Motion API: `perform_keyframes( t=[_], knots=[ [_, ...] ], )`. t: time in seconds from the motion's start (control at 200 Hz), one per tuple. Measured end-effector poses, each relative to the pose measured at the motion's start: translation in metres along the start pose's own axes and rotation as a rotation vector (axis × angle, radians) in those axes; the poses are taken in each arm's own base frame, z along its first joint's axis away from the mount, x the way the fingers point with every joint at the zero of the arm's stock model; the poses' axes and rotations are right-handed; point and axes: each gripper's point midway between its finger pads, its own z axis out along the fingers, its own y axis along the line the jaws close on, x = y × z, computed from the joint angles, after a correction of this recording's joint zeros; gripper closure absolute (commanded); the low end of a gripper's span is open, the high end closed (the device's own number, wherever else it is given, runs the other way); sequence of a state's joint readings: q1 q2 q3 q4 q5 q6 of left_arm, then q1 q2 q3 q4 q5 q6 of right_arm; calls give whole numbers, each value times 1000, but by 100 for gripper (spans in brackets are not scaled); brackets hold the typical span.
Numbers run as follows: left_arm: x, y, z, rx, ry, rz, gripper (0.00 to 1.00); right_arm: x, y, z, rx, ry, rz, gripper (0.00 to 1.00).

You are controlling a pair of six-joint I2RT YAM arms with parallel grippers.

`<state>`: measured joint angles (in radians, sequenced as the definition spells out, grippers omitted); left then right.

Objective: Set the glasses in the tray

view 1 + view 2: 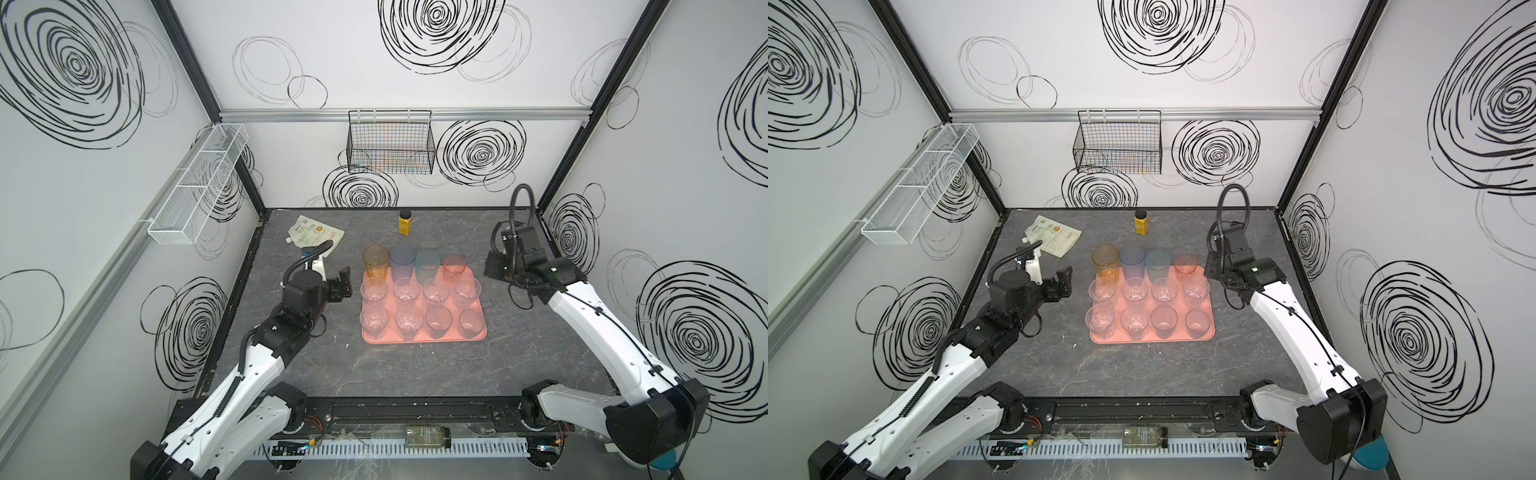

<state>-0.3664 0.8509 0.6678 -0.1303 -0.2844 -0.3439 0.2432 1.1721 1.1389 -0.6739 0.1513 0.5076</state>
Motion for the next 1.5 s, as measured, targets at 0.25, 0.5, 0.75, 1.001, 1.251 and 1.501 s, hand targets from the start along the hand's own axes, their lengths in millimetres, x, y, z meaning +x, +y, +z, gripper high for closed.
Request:
perform_keyframes(
  t=[0.25,0.5,0.75,1.001,1.251,1.501],
  knots=[
    [-4,78,21,-356,-127,-108,4,-32,-94,32,225,-338,68,29],
    [66,111,10,-517,-191,-12,4,2,-124,56,321,-432,3,28],
    [43,124,9,-538,-349,-29,4,16,-136,74,353,-471,-4,27],
    [83,142,21,-451,-317,40,4,33,-142,110,371,-447,-43,27],
    [69,137,35,-316,-380,39,4,35,-136,123,336,-441,-95,25],
    [57,121,39,-222,-415,51,4,32,-125,123,276,-458,-134,17]
  ],
)
